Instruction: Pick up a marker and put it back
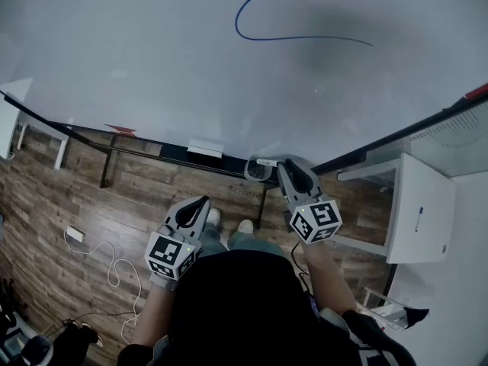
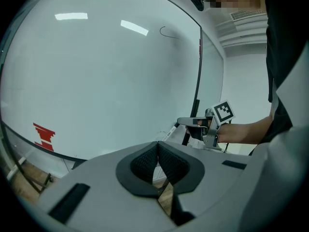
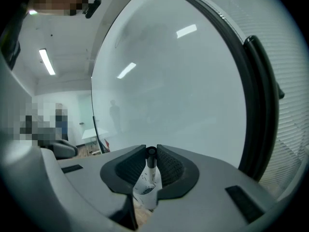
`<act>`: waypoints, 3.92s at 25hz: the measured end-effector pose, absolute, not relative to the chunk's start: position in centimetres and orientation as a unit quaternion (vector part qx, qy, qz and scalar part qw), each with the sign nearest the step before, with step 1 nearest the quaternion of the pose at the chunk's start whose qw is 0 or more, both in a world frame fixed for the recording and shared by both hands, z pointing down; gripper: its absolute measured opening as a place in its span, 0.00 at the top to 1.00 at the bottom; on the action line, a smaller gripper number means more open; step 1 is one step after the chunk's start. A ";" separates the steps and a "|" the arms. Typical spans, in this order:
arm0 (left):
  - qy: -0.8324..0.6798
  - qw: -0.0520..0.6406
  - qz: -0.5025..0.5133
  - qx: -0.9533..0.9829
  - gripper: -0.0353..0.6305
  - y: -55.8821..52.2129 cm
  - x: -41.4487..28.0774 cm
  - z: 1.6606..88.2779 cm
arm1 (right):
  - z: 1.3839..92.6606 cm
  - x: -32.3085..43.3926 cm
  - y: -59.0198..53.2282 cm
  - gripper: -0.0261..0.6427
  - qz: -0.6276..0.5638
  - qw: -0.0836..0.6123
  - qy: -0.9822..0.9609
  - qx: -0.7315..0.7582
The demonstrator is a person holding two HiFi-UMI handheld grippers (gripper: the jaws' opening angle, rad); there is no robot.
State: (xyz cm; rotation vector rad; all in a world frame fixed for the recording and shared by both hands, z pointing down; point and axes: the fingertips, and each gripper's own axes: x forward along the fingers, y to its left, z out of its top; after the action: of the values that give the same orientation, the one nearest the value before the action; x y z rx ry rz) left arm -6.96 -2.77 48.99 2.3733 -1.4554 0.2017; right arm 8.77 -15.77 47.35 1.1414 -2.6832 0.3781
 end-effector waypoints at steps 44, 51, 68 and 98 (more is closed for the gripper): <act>-0.537 0.158 0.077 0.825 0.92 -4.4 -8.1 48.0 | 43.8 8.9 -15.7 0.82 0.119 0.082 -0.928 0.344; -0.584 0.178 0.073 0.789 0.92 -1.1 -10.1 49.0 | 48.4 6.3 -15.1 0.82 0.122 0.136 -0.935 0.305; -0.609 0.198 0.069 0.765 0.92 2.7 -10.6 50.4 | 52.5 5.5 -13.9 0.82 0.128 0.168 -0.929 0.304; -0.383 0.131 0.094 0.910 0.92 -7.6 -0.3 47.0 | 44.4 17.7 -10.7 0.91 0.116 0.090 -0.858 0.493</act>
State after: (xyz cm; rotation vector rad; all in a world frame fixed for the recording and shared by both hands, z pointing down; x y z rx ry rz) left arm -0.27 -7.62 46.97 2.6413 -1.1112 0.2717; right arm 17.66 -10.66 44.40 1.4653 -2.5507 0.3454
